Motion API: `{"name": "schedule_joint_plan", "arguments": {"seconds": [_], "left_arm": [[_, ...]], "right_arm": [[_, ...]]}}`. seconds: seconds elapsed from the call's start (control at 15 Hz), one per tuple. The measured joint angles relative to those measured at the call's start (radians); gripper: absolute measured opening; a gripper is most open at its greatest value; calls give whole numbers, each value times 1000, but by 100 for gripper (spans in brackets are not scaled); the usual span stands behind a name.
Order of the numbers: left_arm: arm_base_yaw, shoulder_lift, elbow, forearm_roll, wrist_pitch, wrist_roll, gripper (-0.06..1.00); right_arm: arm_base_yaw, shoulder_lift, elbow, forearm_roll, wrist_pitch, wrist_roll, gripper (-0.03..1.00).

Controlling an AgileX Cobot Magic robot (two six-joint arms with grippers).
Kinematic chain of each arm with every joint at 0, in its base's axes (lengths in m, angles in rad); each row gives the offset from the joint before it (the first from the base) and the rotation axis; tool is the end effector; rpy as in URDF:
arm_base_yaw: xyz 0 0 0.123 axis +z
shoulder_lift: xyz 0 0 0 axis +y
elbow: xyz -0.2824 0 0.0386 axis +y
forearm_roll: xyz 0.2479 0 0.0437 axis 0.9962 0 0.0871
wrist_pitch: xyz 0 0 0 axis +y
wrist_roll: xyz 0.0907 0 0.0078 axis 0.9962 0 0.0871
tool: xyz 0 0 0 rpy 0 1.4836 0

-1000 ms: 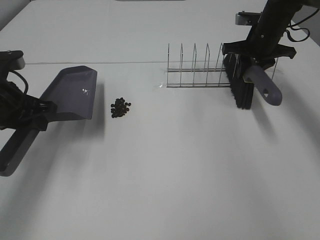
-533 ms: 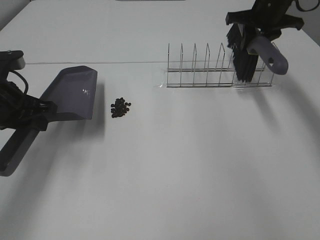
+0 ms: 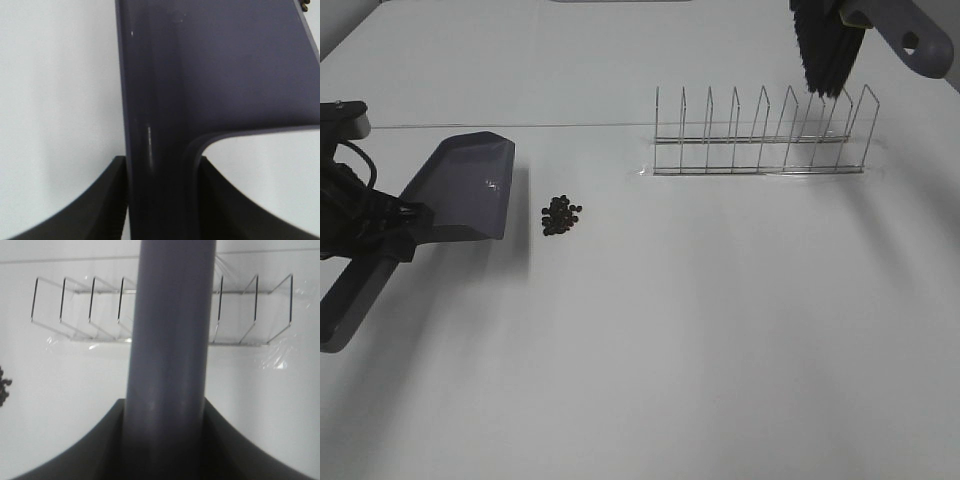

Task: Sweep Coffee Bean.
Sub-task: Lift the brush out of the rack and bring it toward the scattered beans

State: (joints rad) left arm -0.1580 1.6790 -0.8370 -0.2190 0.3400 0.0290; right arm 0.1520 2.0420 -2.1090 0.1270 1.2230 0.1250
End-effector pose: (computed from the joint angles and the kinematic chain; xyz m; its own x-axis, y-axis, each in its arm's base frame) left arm 0.3038 -0.0551 0.1633 -0.8942 -0.0362 -0.4462 0.0325 0.9888 -0.1454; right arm 0.4438 0.0789 0.3381 -0.8878 0.0325 -0.4591 -0.0592 0.9812 0.1838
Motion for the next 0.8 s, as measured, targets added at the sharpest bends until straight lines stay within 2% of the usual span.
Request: {"name": "schedule_joint_plan", "arguments": {"seconds": [0.07, 0.13, 0.4, 0.6, 0.8], "left_arm": [[0, 6, 0, 4, -5, 0, 38], [0, 19, 0, 5, -13, 0, 38], [0, 89, 0, 12, -26, 0, 38], [0, 122, 0, 27, -31, 0, 38], [0, 131, 0, 31, -38, 0, 38]], "right_arm": [[92, -84, 163, -71, 3, 1, 36], [154, -100, 239, -110, 2, 12, 36], [327, -101, 443, -235, -21, 108, 36], [415, -78, 502, -304, -102, 187, 36], [453, -1, 502, -317, -111, 195, 36]]}}
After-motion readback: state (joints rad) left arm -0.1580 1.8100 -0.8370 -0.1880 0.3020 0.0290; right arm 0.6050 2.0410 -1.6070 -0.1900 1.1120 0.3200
